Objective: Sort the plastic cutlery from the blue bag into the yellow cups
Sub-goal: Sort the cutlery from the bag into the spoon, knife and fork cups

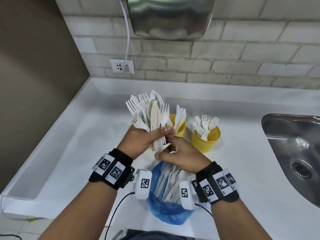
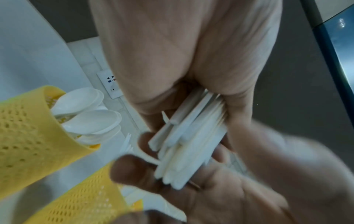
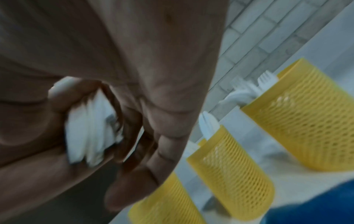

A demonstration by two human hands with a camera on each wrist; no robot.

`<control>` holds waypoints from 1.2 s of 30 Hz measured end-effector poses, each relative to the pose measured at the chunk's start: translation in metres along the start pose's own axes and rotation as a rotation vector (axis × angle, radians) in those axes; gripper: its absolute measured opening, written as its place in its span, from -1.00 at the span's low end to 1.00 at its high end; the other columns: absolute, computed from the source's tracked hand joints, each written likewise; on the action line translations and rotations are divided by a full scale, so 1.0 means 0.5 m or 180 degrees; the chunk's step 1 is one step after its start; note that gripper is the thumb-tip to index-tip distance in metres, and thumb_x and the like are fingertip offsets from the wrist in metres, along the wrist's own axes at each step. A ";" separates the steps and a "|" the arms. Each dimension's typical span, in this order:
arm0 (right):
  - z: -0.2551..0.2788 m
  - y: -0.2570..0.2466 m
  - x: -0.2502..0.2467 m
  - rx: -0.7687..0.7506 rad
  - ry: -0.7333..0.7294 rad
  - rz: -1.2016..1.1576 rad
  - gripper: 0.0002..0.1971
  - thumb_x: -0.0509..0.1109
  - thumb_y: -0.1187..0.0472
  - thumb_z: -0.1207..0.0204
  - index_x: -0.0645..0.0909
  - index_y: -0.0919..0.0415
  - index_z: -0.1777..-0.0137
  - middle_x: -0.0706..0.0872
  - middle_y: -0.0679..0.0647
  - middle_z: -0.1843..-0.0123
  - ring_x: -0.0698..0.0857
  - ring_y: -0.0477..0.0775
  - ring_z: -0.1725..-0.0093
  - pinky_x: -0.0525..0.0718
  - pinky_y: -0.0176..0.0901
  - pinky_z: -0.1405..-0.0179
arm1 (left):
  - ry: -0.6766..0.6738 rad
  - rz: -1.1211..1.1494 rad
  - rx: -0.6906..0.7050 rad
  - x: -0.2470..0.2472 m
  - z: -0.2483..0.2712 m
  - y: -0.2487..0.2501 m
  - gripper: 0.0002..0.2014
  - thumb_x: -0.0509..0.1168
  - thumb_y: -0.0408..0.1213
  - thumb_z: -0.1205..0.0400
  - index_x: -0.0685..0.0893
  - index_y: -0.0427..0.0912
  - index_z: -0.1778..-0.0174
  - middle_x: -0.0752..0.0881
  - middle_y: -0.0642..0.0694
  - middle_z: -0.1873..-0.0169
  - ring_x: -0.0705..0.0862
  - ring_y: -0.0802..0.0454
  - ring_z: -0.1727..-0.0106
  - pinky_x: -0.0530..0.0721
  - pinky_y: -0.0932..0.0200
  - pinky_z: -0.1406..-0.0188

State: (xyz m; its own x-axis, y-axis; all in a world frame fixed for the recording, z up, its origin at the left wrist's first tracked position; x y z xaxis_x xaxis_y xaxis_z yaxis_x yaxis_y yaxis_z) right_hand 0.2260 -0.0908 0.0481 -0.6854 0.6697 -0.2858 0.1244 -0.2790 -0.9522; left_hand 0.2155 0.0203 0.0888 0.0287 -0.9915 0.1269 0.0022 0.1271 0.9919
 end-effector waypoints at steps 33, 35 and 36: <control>0.171 -0.174 -0.220 -0.1749 0.1778 0.0063 -0.87 0.54 0.38 -0.60 0.76 0.12 -0.01 0.74 0.01 0.06 0.75 0.04 0.09 0.71 -0.14 0.09 | -0.0116 -0.1075 0.0183 0.108 0.038 0.030 -0.75 0.55 -0.26 -0.60 0.76 -0.40 0.01 0.76 -0.38 0.13 0.75 -0.07 0.15 0.70 0.12 0.20; 0.159 -0.162 -0.211 -0.1559 0.1606 0.0164 -0.92 0.56 0.30 -0.60 0.76 0.14 -0.01 0.71 0.00 0.05 0.75 0.05 0.09 0.75 -0.04 0.11 | -0.0121 -0.1101 0.0169 0.107 0.042 0.029 -0.78 0.56 -0.21 -0.59 0.79 -0.28 -0.01 0.81 -0.25 0.15 0.77 0.03 0.12 0.72 0.15 0.17; 0.155 -0.158 -0.204 -0.1509 0.1509 0.0277 -0.97 0.56 0.27 -0.60 0.76 0.17 0.03 0.69 0.01 0.05 0.74 0.06 0.10 0.76 0.02 0.12 | -0.0135 -0.1077 0.0161 0.107 0.042 0.028 -0.82 0.56 -0.20 -0.59 0.81 -0.20 -0.03 0.84 -0.15 0.14 0.80 0.06 0.08 0.74 0.17 0.16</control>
State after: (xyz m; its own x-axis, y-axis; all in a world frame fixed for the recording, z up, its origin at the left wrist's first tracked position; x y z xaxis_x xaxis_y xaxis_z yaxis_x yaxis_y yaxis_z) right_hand 0.2307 -0.1904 0.1610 -0.2832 0.9182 -0.2769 0.5404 -0.0858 -0.8370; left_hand 0.1959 -0.0315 0.1095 -0.0067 -0.9776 -0.2103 -0.0452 -0.2098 0.9767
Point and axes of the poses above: each hand's wrist, its own z-axis away from the middle knuckle, its own x-axis out of the palm, y = z × x, the point moved 9 cm from there along -z, towards the middle knuckle
